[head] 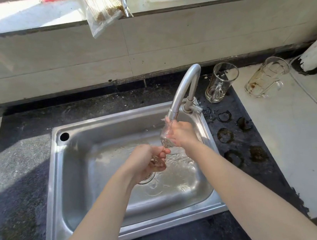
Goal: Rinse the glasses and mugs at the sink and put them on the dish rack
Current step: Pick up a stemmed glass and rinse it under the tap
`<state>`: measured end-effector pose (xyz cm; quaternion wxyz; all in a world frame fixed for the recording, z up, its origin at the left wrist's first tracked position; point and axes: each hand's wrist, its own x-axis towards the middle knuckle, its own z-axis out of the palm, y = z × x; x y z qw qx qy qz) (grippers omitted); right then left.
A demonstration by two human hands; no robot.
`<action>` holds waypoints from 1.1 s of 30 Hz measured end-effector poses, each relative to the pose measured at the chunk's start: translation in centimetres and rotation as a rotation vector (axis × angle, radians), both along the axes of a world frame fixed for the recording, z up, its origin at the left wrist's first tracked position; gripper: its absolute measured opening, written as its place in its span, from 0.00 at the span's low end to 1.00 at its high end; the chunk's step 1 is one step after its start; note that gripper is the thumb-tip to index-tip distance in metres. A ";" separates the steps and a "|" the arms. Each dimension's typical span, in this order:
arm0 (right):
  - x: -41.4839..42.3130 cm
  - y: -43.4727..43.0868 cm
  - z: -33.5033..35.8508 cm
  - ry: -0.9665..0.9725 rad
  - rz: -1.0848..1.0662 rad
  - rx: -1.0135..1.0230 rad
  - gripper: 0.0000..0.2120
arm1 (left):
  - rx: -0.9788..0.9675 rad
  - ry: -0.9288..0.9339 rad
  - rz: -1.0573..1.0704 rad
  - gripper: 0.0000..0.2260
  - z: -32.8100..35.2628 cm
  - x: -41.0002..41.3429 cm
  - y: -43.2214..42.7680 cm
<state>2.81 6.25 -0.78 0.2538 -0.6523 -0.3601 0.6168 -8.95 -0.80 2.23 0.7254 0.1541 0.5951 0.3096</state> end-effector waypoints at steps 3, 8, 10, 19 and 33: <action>-0.8 0.1 0.1 0.123 -0.181 -0.013 0.12 | -0.045 -0.078 0.075 0.10 0.3 0.3 0.3; -1.5 0.0 -0.1 0.006 -0.032 0.036 0.15 | 0.039 0.083 -0.024 0.08 0.6 -0.6 0.6; -1.3 0.7 0.6 0.185 -0.131 -0.142 0.05 | 0.047 0.101 -0.081 0.08 0.9 -1.1 0.6; -1.3 -0.1 0.3 0.405 -0.205 -0.069 0.16 | 0.001 0.155 -0.025 0.09 1.8 -0.2 0.7; -0.5 0.1 -0.1 0.745 -0.189 -0.088 0.02 | -0.027 -0.147 0.132 0.10 1.5 -0.2 0.5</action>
